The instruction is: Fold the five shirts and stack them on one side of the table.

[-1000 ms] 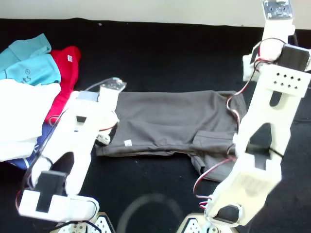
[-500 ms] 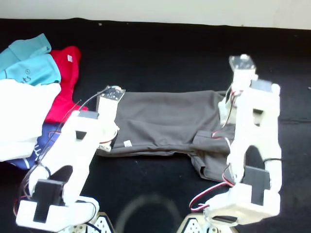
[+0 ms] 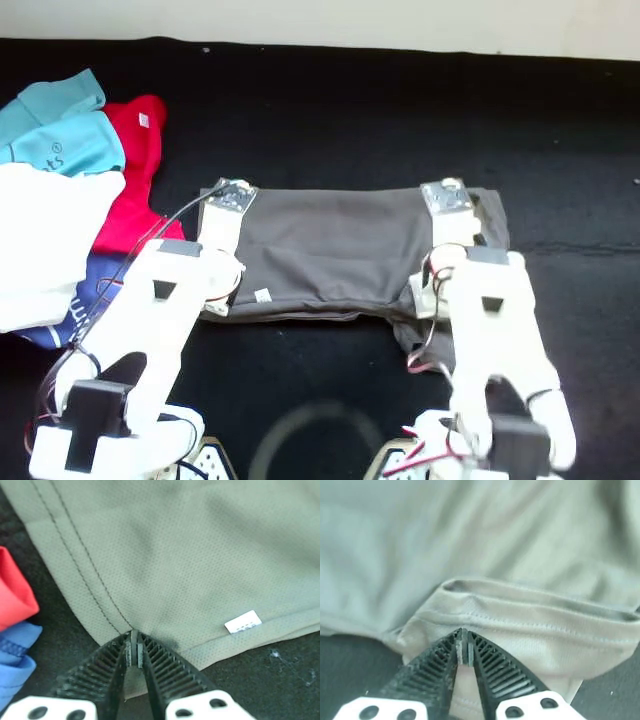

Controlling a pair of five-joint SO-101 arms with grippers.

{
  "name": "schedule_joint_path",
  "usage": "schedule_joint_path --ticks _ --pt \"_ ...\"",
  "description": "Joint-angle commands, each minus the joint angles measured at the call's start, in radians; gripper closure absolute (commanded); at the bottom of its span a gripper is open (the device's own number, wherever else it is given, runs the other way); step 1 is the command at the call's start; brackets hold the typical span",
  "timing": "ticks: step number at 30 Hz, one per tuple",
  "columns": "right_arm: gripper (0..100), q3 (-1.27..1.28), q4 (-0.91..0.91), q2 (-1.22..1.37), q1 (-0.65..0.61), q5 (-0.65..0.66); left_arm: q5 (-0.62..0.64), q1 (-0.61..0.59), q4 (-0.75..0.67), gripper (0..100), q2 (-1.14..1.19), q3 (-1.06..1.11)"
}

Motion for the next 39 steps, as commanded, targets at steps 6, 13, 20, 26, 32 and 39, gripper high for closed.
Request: schedule_joint_path --ticks 6,13,20,26,32,39 --pt "99.1 0.028 0.107 -0.401 -0.002 -0.003 0.006 0.013 -0.032 99 0.001 0.005" --pt "99.1 0.168 -0.200 -0.415 0.025 0.011 0.006 0.013 -0.032 99 0.001 0.005" --pt "99.1 0.259 -0.466 -0.130 0.104 0.107 0.006 0.015 -0.032 99 0.001 0.005" --pt "99.1 0.216 -0.381 -0.030 0.148 0.109 0.006 0.015 -0.032 99 0.001 0.005" --pt "99.1 0.140 -0.070 -0.133 0.148 0.109 0.006 0.015 -0.032 99 0.001 0.005" --pt "99.1 0.076 0.216 -0.386 0.142 0.110 0.006 0.015 -0.032 99 0.001 0.005"
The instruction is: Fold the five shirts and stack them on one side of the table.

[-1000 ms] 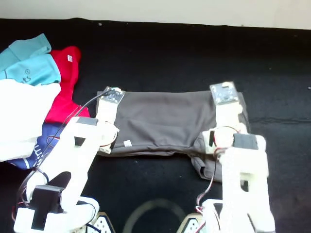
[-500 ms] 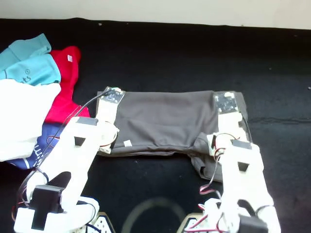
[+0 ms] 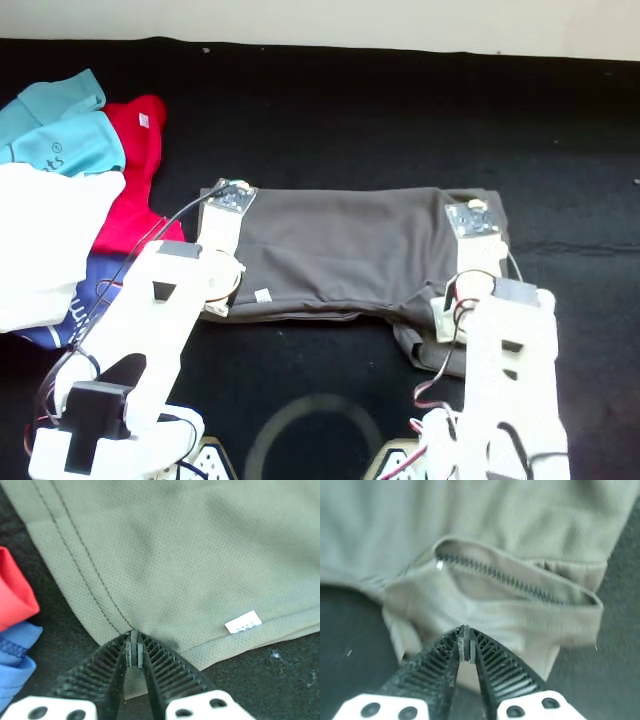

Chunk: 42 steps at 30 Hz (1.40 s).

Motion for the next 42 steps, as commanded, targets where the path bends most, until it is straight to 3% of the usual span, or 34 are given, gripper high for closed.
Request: schedule_joint_path --ticks 1,3,10,18,24,28,42 --pt "99.1 -0.054 0.102 -0.147 0.005 0.014 0.006 0.015 -0.029 99 0.001 0.002" --pt "99.1 -0.054 0.050 -0.203 0.005 0.014 0.006 0.015 -0.029 99 0.001 0.002" --pt "99.1 0.111 -0.426 -0.179 -0.018 0.012 0.008 0.016 -0.029 99 0.001 0.002" --pt "99.1 0.081 -0.638 0.148 -0.048 0.008 0.008 0.016 -0.029 99 0.001 0.002" --pt "99.1 -0.024 -0.542 0.318 -0.042 0.008 0.008 0.016 -0.029 99 0.001 0.002" --pt "99.1 -0.061 -0.372 0.259 -0.044 0.008 0.008 0.015 -0.029 99 0.001 0.002" --pt "99.1 -0.053 -0.067 0.019 -0.048 0.014 0.008 0.015 -0.029 99 0.001 0.002"
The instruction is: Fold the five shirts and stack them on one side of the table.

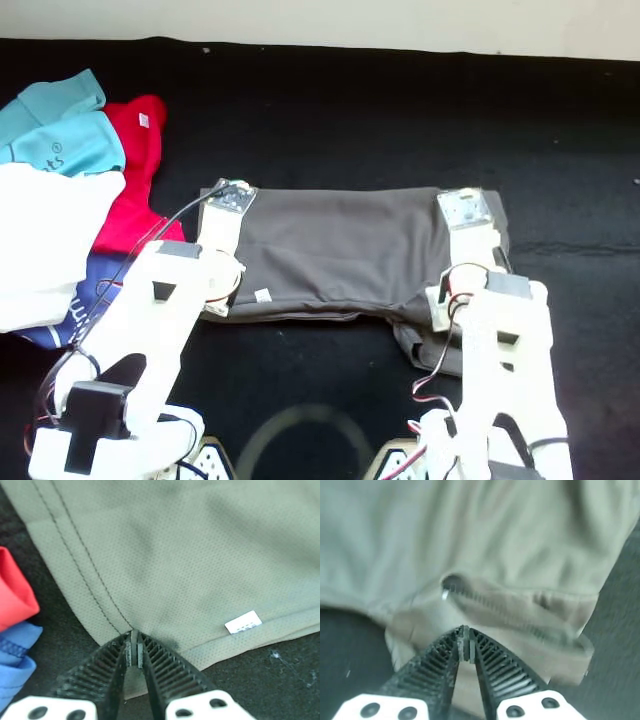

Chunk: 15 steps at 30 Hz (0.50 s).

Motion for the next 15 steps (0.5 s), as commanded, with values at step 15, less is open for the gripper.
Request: schedule_joint_path --ticks 15 --pt "99.1 -0.044 -0.335 0.099 -0.104 0.002 0.008 0.015 -0.029 99 0.001 0.002"
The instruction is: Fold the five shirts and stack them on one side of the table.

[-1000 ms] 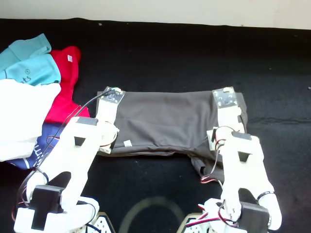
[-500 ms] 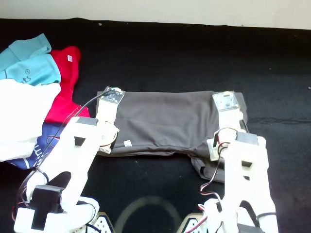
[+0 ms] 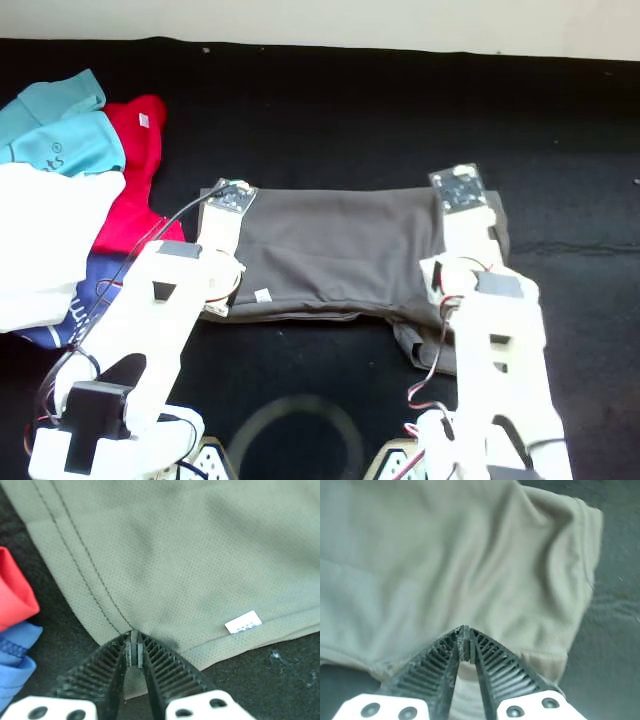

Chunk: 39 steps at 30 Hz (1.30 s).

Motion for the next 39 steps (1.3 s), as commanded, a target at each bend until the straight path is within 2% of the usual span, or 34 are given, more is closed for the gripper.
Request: schedule_joint_path --ticks 1,7,25,33,39 --pt "99.1 -0.045 -0.054 0.104 -0.028 0.002 0.008 0.015 -0.029 99 0.001 0.002" --pt "99.1 -0.036 -0.074 0.179 -0.030 -0.063 0.008 0.015 -0.029 99 0.001 0.002" --pt "99.1 -0.031 0.452 -0.186 -0.031 -0.058 0.008 0.015 -0.029 99 0.002 0.002" --pt "99.1 -0.059 0.401 -0.246 -0.028 -0.060 0.008 0.015 -0.029 99 0.002 0.002" --pt "99.1 0.001 0.113 -0.240 -0.027 -0.066 0.008 0.015 -0.029 99 0.002 0.002"
